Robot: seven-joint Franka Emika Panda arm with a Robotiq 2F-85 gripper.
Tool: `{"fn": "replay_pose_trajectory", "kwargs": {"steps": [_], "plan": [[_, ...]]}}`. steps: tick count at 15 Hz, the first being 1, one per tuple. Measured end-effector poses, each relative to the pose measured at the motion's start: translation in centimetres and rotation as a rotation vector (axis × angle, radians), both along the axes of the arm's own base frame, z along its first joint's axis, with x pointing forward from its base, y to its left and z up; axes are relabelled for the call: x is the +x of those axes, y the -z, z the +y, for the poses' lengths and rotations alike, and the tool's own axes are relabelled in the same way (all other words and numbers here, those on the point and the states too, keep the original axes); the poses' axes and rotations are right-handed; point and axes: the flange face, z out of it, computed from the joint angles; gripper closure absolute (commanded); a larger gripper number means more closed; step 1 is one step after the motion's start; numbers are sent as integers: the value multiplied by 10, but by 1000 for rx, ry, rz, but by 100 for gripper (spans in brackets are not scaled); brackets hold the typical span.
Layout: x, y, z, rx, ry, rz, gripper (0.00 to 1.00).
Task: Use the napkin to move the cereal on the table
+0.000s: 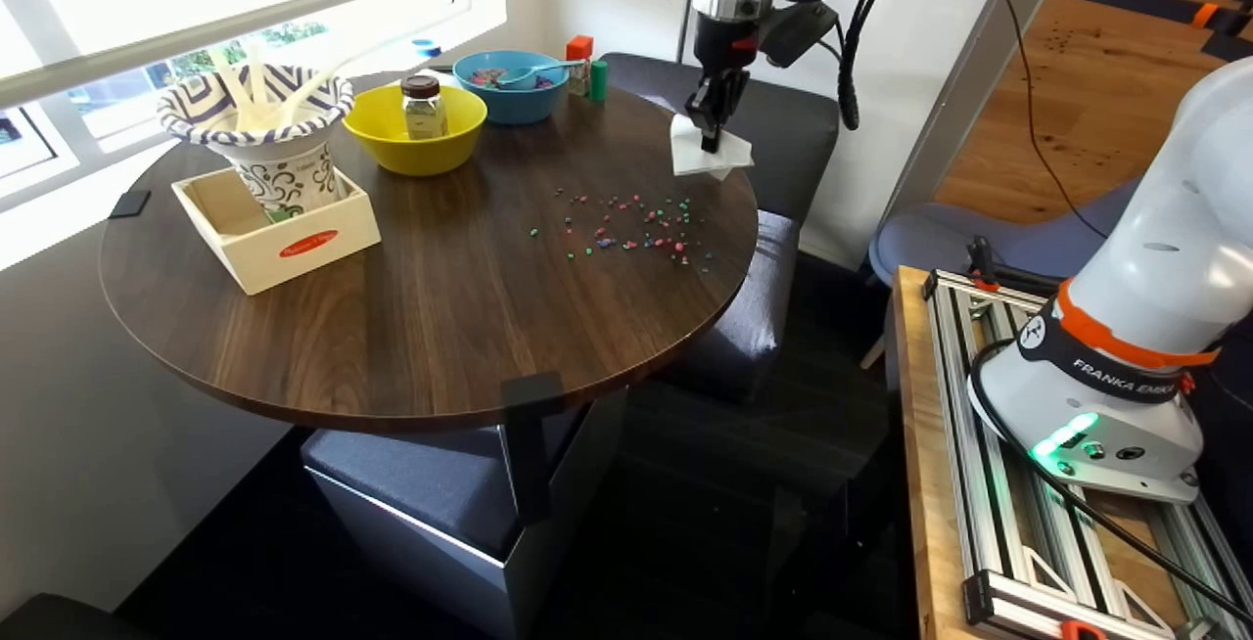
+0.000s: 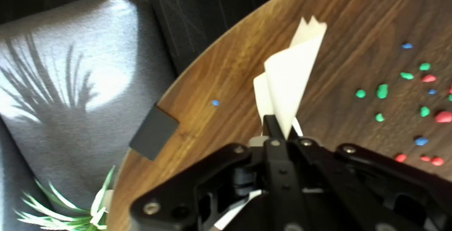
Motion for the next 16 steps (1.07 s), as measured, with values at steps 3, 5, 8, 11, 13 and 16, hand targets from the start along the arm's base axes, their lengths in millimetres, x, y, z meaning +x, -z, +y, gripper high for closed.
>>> {"fn": "replay_pose_trajectory", "kwargs": {"steps": [3, 5, 8, 11, 13, 16], "plan": [[-10, -5, -22, 19, 135, -23, 100], [-15, -7, -31, 47, 189, -51, 100], [-23, -4, -45, 7, 315, -51, 100], [-34, 2, -57, -37, 376, -36, 100], [-34, 6, -56, -71, 365, -26, 100], [-22, 14, -38, -101, 313, -20, 100]]}}
